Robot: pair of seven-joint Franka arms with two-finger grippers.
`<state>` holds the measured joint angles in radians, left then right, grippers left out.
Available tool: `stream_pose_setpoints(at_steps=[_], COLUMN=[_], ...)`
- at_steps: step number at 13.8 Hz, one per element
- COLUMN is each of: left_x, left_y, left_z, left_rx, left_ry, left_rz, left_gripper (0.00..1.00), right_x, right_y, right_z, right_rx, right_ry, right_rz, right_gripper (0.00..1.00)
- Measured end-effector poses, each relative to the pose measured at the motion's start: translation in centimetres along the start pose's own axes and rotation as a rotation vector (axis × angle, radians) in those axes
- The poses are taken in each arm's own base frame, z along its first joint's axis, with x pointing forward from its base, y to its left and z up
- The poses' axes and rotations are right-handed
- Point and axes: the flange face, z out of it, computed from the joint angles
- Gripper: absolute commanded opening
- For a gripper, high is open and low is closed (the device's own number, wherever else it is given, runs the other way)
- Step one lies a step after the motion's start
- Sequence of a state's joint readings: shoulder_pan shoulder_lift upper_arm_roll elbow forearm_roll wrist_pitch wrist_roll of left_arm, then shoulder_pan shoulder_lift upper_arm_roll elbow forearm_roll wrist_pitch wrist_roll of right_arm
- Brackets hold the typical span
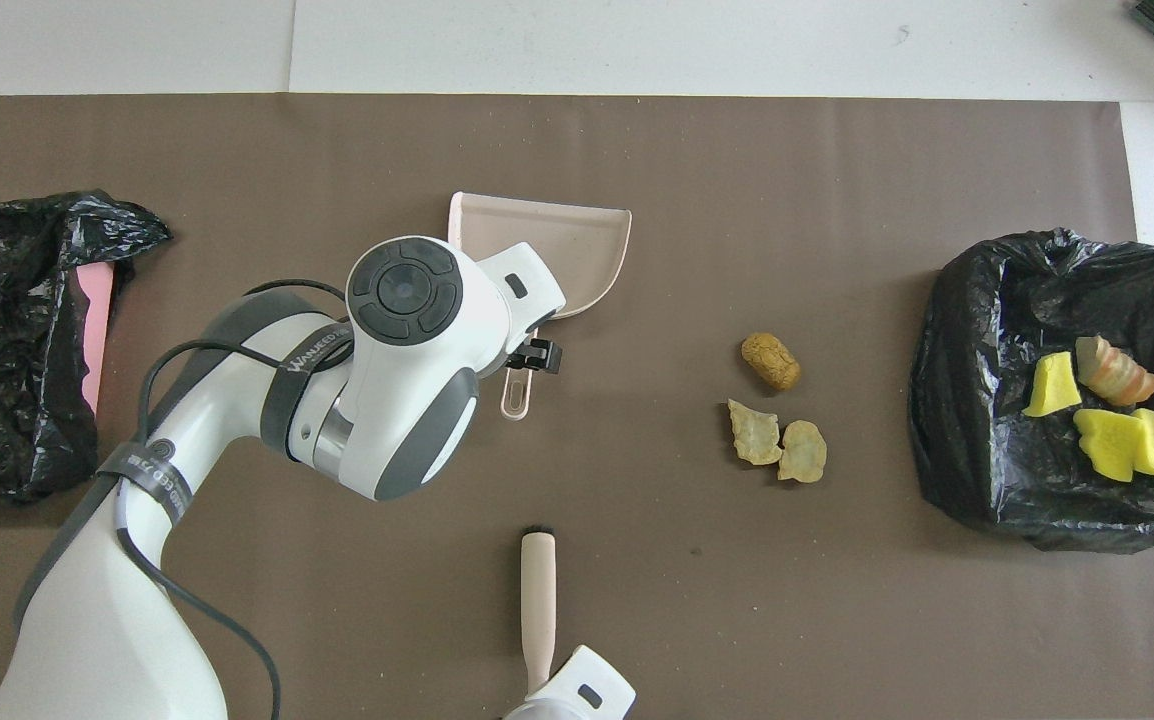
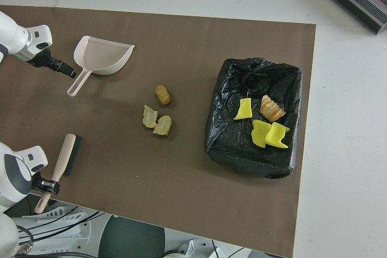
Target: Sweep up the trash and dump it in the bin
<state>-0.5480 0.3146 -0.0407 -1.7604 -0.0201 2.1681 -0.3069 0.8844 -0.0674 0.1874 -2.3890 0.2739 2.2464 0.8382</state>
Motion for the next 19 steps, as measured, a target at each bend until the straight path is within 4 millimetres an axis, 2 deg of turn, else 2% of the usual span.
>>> stream_pose_setpoints(at_steps=[4,6,7,8,9,10,11,13,15,17,19], left_x=[-0.1,-0.2,-0.4,-0.6,-0.7,-0.6,-0.5,-0.1,0.1,0.5,0.5], left_y=[0.6,1.0,1.0,1.1,1.0,1.0,1.0,0.8,0.5,-0.1,-0.6], left_z=[2.1,3.6,4.2,4.6,4.7,4.6,4.6,4.3,4.1,3.6,2.0], left_rx=[-0.001,-0.002,0.001,0.002,0.001,-0.001,-0.003,-0.001,0.011,0.014,0.022], left_ry=[-0.001,-0.001,-0.008,-0.011,-0.009,-0.003,0.004,0.036,0.052,0.065,0.070], left_rz=[-0.025,-0.047,-0.051,-0.052,-0.053,-0.054,-0.055,-0.048,-0.041,-0.047,0.024], left_gripper=[1.00,0.97,0.91,0.68,0.50,0.39,0.35,0.20,0.06,0.00,0.00], right_x=[0.7,1.4,1.9,2.5,3.2,4.0,4.9,7.4,10.3,13.0,14.6], right_y=[0.3,0.8,1.4,2.5,3.9,5.6,7.7,13.0,18.0,22.8,25.7], right_z=[-0.2,-1.4,-2.4,-3.5,-4.9,-6.3,-7.8,-10.6,-12.1,-12.7,-12.7], right_rx=[-0.014,-0.051,-0.074,-0.096,-0.116,-0.130,-0.150,-0.191,-0.215,-0.254,-0.304], right_ry=[-0.020,-0.059,-0.068,-0.073,-0.075,-0.075,-0.073,-0.067,-0.045,-0.024,-0.007], right_rz=[0.011,0.008,-0.008,-0.020,-0.030,-0.036,-0.041,-0.035,-0.007,0.013,0.000], right_gripper=[0.00,0.00,0.00,0.00,0.00,0.00,0.00,0.00,0.00,0.00,0.00])
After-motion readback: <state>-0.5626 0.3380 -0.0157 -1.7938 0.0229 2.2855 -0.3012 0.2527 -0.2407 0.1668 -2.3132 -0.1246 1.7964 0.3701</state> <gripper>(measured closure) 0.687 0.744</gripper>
